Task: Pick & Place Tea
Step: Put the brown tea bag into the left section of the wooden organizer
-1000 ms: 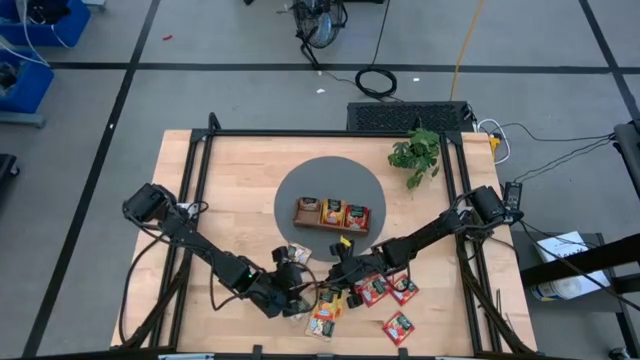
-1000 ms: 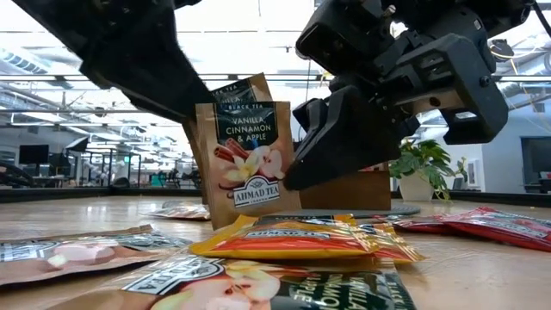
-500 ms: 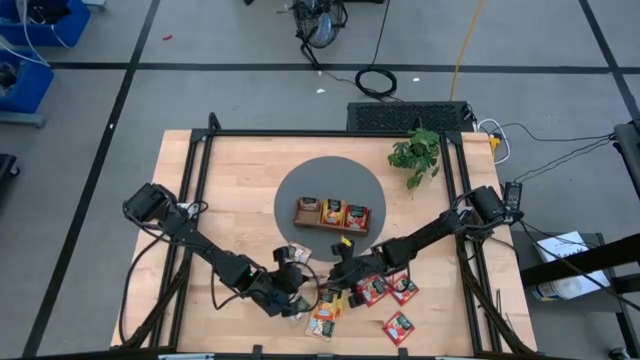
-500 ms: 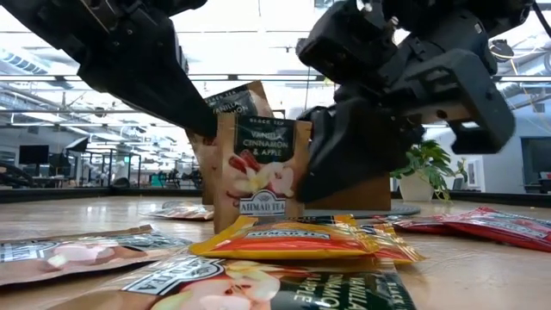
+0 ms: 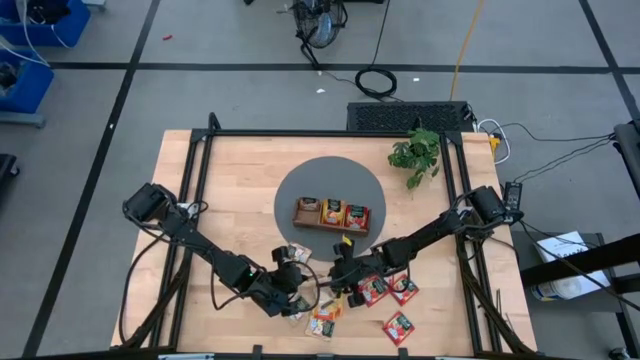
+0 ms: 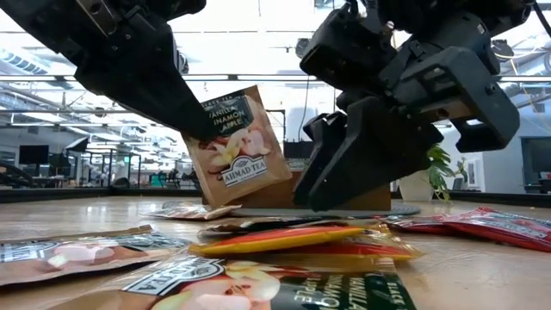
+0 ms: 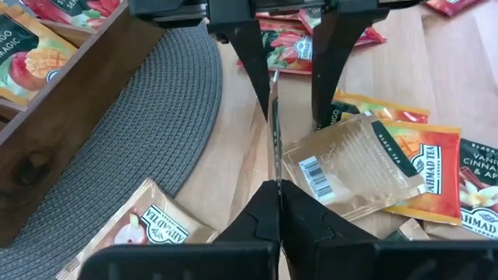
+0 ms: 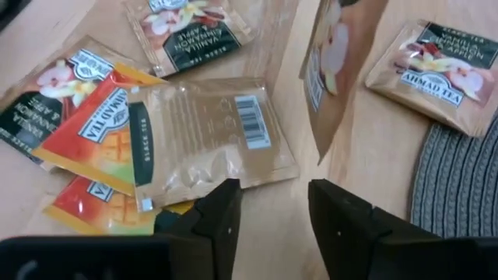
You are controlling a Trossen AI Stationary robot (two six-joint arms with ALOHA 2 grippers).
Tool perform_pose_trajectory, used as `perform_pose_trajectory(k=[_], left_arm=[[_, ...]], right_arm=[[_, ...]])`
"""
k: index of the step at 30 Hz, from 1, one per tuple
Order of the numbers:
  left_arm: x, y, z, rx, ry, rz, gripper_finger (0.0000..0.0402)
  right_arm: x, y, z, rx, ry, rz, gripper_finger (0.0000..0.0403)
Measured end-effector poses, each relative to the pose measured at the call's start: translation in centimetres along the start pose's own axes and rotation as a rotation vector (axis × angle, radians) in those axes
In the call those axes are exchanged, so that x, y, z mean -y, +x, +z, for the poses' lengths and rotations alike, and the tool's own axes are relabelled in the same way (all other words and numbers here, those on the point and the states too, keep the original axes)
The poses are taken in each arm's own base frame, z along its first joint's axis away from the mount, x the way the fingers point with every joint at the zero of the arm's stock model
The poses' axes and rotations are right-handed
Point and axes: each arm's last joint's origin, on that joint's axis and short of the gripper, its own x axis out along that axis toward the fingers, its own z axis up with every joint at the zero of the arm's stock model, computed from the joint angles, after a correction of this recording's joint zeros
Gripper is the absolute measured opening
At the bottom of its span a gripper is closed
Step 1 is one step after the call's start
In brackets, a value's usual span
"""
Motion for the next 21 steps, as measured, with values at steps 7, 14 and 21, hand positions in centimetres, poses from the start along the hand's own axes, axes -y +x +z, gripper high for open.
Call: perform_pose_trajectory(k=[7, 14, 21], left_arm=[[0.0, 0.0, -0.2, -0.029, -0.032, -0.018, 0.0003], [-0.1, -0.1, -0.6, -0.078, -0.063, -0.016, 0.0003], [-0.4, 0.2, -0.1, -0.047, -0.059, -0.01, 0.0003]], right_arm=[[0.2, -1.6, 1.1, 0.03, 0.052, -0.058, 0.0148], [-0.8, -4.7, 3.8, 0.181, -0.028, -0.066, 0.0147], [-0.4, -4.6, 4.7, 0.251, -0.026, -0.071, 0.0159]])
